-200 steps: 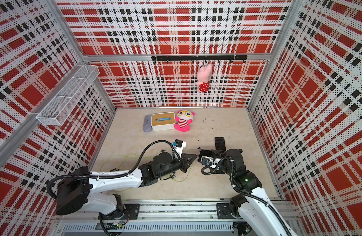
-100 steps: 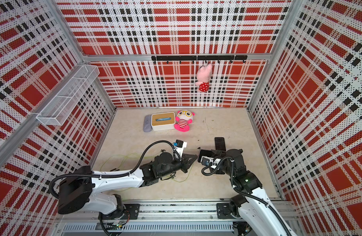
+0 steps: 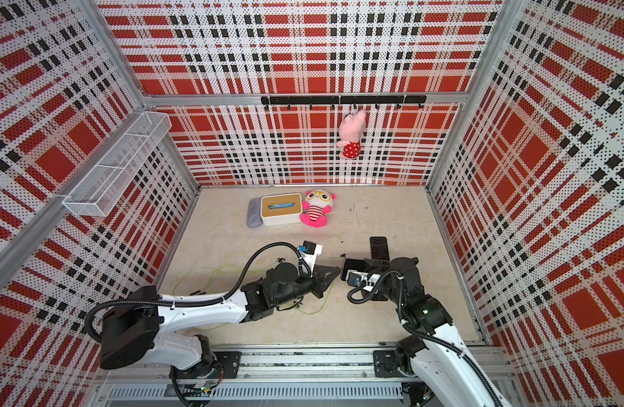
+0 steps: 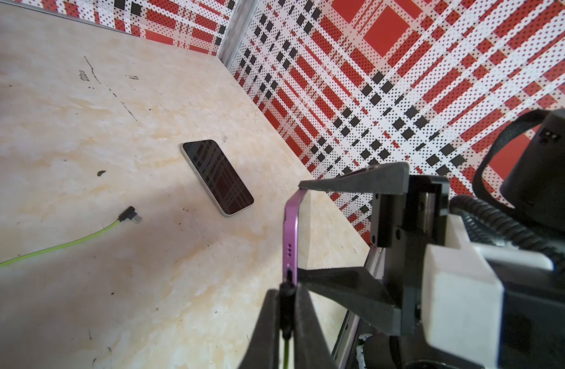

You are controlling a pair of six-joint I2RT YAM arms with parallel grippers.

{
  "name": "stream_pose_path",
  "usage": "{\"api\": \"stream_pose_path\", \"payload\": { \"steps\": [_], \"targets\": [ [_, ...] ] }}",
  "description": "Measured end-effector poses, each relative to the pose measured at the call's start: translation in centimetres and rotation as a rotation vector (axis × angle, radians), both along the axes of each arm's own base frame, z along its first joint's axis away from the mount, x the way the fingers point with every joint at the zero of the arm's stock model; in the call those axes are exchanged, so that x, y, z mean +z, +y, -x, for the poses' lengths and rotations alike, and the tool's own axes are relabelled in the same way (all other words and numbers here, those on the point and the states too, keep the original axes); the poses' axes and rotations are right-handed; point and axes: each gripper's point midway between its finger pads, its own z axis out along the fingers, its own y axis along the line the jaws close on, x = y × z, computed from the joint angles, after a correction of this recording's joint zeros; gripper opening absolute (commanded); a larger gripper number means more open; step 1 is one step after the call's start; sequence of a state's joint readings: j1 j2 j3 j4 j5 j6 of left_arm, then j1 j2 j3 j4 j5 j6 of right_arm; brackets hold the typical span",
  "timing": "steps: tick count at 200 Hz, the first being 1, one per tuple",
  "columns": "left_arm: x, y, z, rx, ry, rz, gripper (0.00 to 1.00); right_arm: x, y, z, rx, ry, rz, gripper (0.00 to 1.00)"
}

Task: Plug wired earphones into phones
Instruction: Insert the wired earphone into the phone.

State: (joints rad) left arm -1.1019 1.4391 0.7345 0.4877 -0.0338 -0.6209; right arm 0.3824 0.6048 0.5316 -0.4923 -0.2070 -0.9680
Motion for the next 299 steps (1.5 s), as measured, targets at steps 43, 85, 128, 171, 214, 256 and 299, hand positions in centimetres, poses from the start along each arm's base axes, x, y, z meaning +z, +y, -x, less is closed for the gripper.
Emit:
{"api": "stream_pose_path", "payload": {
  "steps": [43, 85, 128, 171, 214, 256, 299],
  "targets": [
    [0.1, 0.0, 0.0, -0.003, -0.001, 0.003, 0.0, -0.1, 0.1, 0.1, 0.005, 0.006, 0.001, 0.61],
    [0.0, -0.1, 0.1, -0.007, 0.0, 0.003, 0.0, -0.1, 0.1, 0.1, 0.007, 0.005, 0.001, 0.61],
    [-0.2, -0.3, 0.1, -0.011, 0.004, 0.004, 0.0, -0.2, 0.1, 0.2, 0.005, 0.011, 0.003, 0.6],
    [-0.1, -0.4, -0.1, -0.035, 0.017, 0.026, 0.0, 0.1, 0.1, 0.4, 0.014, -0.001, -0.006, 0.61],
    [-0.2, -0.5, -0.3, -0.067, 0.036, 0.037, 0.0, 0.3, 0.1, 0.5, 0.012, -0.006, -0.003, 0.6],
    [-0.5, -0.9, -0.5, -0.066, 0.032, 0.04, 0.0, 0.5, -0.3, 0.4, -0.006, 0.007, 0.027, 0.6],
    [-1.3, -1.2, -1.0, -0.057, 0.034, 0.02, 0.22, -0.1, -0.9, 0.4, -0.03, 0.029, 0.062, 0.61]
  ]
}}
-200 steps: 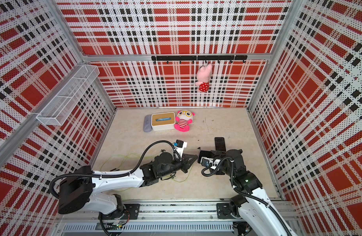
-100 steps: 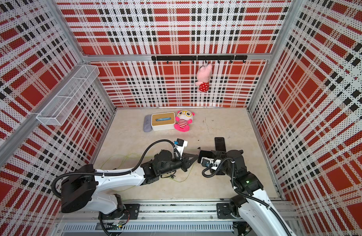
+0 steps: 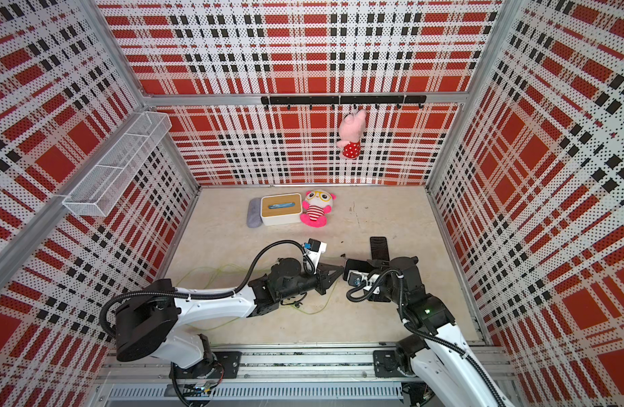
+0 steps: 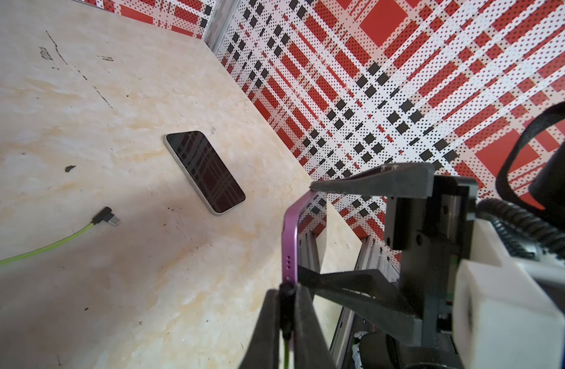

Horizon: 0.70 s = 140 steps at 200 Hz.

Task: Plug wired earphones into phones
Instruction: Insert the wired earphone into the phone, then place the phone at the center of the board.

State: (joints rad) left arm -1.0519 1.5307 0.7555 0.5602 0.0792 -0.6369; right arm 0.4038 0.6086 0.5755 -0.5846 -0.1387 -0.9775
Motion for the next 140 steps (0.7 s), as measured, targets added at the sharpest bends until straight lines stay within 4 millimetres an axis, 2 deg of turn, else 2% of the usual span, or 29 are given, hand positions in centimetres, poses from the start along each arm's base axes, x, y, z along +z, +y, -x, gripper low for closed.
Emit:
{"api": "stream_pose_path", "payload": {
  "steps": [31, 54, 79, 113, 140],
  "targets": [
    [0.1, 1.1, -0.6, 0.026, -0.02, -0.006, 0.49, -0.8, 0.5, 0.7, 0.055, 0.023, 0.035, 0.61],
    [0.6, 3.1, -0.8, 0.054, -0.053, -0.002, 0.57, -2.0, 0.2, 1.1, 0.058, 0.064, 0.076, 0.61],
    [0.3, 5.6, -1.3, 0.102, -0.073, -0.011, 0.62, -3.7, -0.6, 1.0, 0.036, 0.1, 0.141, 0.61],
    [0.2, 9.4, -1.9, 0.2, -0.1, -0.017, 0.64, -8.4, -2.3, 1.7, 0.01, 0.231, 0.264, 0.61],
    [0.8, 10.5, -1.9, 0.231, -0.131, -0.011, 0.64, -11.5, -3.8, 2.3, -0.023, 0.364, 0.319, 0.61]
  ]
}}
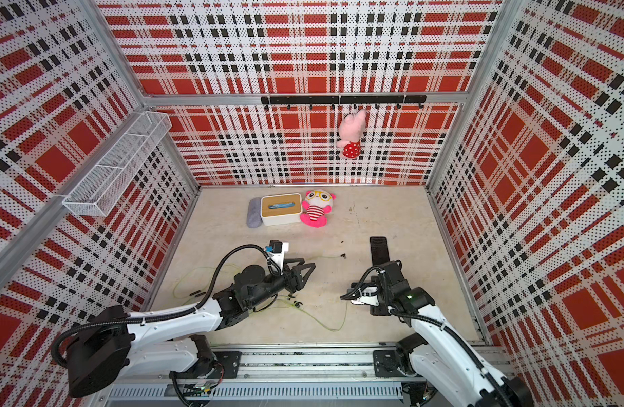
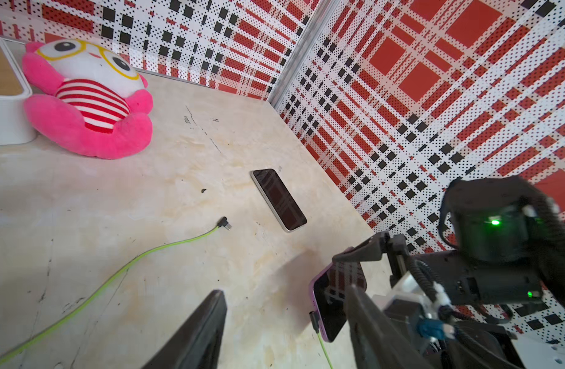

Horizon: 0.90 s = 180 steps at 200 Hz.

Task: Plug wired earphones into phones
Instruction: Place the phone at the center of the board.

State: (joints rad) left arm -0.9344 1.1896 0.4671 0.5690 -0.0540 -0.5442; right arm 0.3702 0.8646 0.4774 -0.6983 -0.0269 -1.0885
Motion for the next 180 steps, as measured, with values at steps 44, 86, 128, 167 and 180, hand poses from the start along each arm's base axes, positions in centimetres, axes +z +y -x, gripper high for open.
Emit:
{"api": "stream_pose_path", "payload": {
  "steps": [44, 86, 128, 167, 180],
  "targets": [
    [-0.2, 0.5, 0.2, 0.002, -0.023, -0.022, 0.64, -3.0, -1.4, 0.7, -0.045, 0.155, 0.04, 0.66],
    [-0.5, 0.8, 0.4, -0.004, -0.031, -0.052, 0.64, -3.8, -1.4, 0.8, -0.06, 0.206, 0.025, 0.96],
    [-1.8, 1.1, 0.3, 0.0, -0.023, -0.122, 0.71, -3.5, -1.1, 0.1, -0.058, 0.203, 0.017, 1.0],
    [-1.0, 0.2, -2.5, 0.037, -0.034, -0.225, 0.73, 0.0, -0.5, -1.9, -0.1, 0.127, -0.031, 1.0],
    [-0.5, -0.6, -4.1, 0.046, -0.045, -0.271, 0.71, 3.9, 0.4, -4.6, -0.171, 0.013, -0.125, 1.0]
  ]
}}
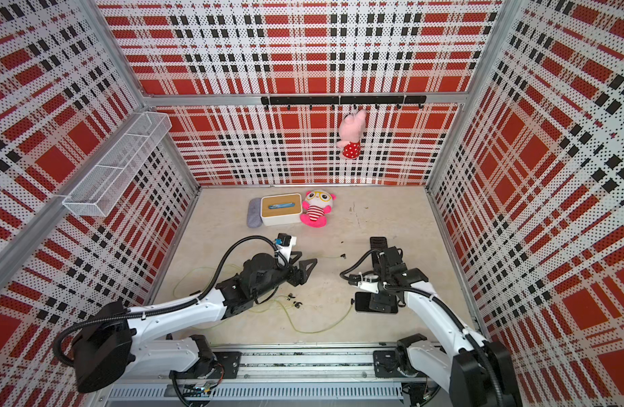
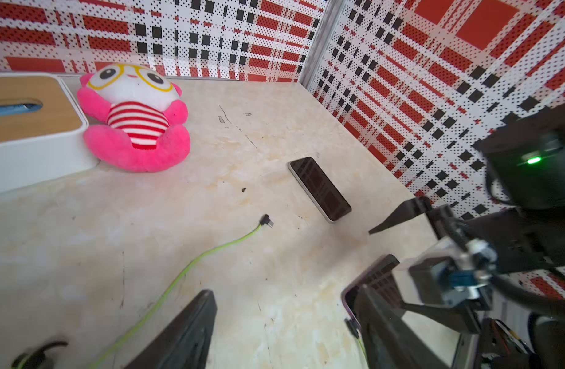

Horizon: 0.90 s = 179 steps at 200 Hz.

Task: Plug wired earphones into phones
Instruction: Place the phone at the center of the board, then pick up the wired earphone from the center of the board.

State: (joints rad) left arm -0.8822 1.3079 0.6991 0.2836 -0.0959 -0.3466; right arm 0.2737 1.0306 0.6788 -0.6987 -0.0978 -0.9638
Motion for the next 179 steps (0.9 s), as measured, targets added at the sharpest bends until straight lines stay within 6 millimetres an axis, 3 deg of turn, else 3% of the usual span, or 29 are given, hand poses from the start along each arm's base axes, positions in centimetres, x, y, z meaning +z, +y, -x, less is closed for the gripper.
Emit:
{"api": "stream_pose_path", "payload": {
  "steps": [18, 39, 51, 62, 79, 111, 122, 153, 179],
  "targets": [
    [0.2, -1.5, -2.5, -0.008, -0.014, -0.074, 0.68, 6.6, 1.2, -3.9, -0.169, -0.179, -0.19, 1.0],
    [-0.8, -3.3, -5.1, -0.04, -0.017, -0.181, 0.64, 13.0, 1.5, -6.6, -0.378, -0.284, -0.412, 1.0],
    [-1.6, -4.4, -6.6, -0.064, -0.02, -0.258, 0.61, 15.3, 1.0, -7.7, -0.51, -0.321, -0.513, 1.0],
    [-2.4, -5.5, -8.0, -0.087, -0.018, -0.335, 0.57, 16.3, -0.1, -8.4, -0.656, -0.34, -0.595, 1.0],
    [-3.6, -7.2, -10.0, -0.135, -0.027, -0.47, 0.5, 15.4, -2.3, -8.7, -0.873, -0.32, -0.696, 1.0],
    [-6.8, -9.8, -12.3, -0.233, -0.046, -0.739, 0.41, 10.9, -6.4, -8.1, -1.219, -0.218, -0.81, 1.0],
    [-8.2, -10.4, -12.6, -0.264, -0.042, -0.824, 0.36, 9.6, -6.7, -7.9, -1.278, -0.185, -0.827, 1.0],
    [-12.3, -11.6, -12.5, -0.382, -0.027, -1.003, 0.35, 6.7, -6.7, -7.1, -1.362, -0.113, -0.841, 0.98],
    [-15.1, -10.9, -11.7, -0.466, -0.014, -1.134, 0.35, 5.4, -6.9, -6.1, -1.391, -0.106, -0.853, 0.95]
  ]
}}
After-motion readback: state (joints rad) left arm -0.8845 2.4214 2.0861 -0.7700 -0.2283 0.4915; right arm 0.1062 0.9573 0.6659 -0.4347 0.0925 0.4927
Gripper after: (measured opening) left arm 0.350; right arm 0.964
